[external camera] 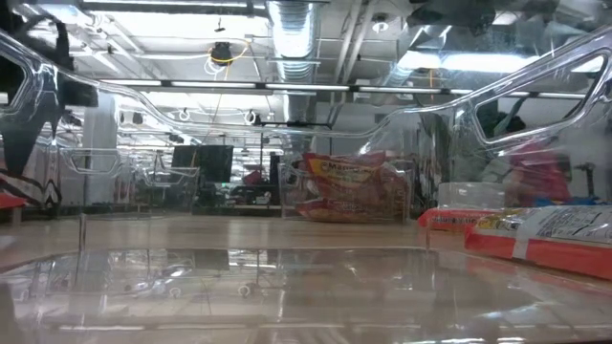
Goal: Sort Maruchan noodles
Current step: Put the bottom left orange noodle pack into the top top left transparent bin
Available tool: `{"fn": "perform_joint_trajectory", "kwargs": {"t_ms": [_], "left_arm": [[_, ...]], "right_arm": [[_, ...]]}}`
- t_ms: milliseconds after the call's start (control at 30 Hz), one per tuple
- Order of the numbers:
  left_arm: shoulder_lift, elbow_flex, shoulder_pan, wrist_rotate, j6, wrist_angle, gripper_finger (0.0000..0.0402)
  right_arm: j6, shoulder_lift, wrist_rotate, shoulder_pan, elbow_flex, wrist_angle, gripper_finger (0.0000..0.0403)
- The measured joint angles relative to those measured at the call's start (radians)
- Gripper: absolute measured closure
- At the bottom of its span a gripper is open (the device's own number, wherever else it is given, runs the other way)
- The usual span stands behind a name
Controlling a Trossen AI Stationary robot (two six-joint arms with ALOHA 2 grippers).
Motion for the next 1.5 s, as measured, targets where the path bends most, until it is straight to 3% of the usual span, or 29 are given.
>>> {"fn": "perform_joint_trajectory", "kwargs": {"t_ms": [233, 667, 767, 1000, 1233, 1500], "left_arm": [[-0.010, -0.055, 0.075, 0.085, 0.078, 0.099, 0.0145], [-0.010, -0.089, 0.171, 0.149, 0.147, 0.194, 0.0151], [-0.009, -0.089, 0.184, 0.161, 0.151, 0.194, 0.0178], [-0.011, -0.147, 0.194, 0.199, 0.153, 0.282, 0.0296], [-0.010, -0.168, 0.198, 0.209, 0.145, 0.279, 0.0384], [-0.049, 0.001, 0.222, 0.161, 0.155, 0.130, 0.0401]], "right_arm": [[0.012, 0.000, 0.000, -0.001, 0.000, -0.004, 0.0172], [0.018, 0.000, 0.000, -0.001, 0.000, -0.021, 0.0172], [0.018, 0.000, 0.000, -0.001, 0.000, -0.022, 0.0172], [0.018, 0.000, 0.000, -0.001, 0.000, -0.026, 0.0172], [0.018, 0.000, 0.000, -0.001, 0.000, -0.027, 0.0172], [0.025, 0.000, -0.001, -0.001, 0.000, -0.030, 0.0172]]}}
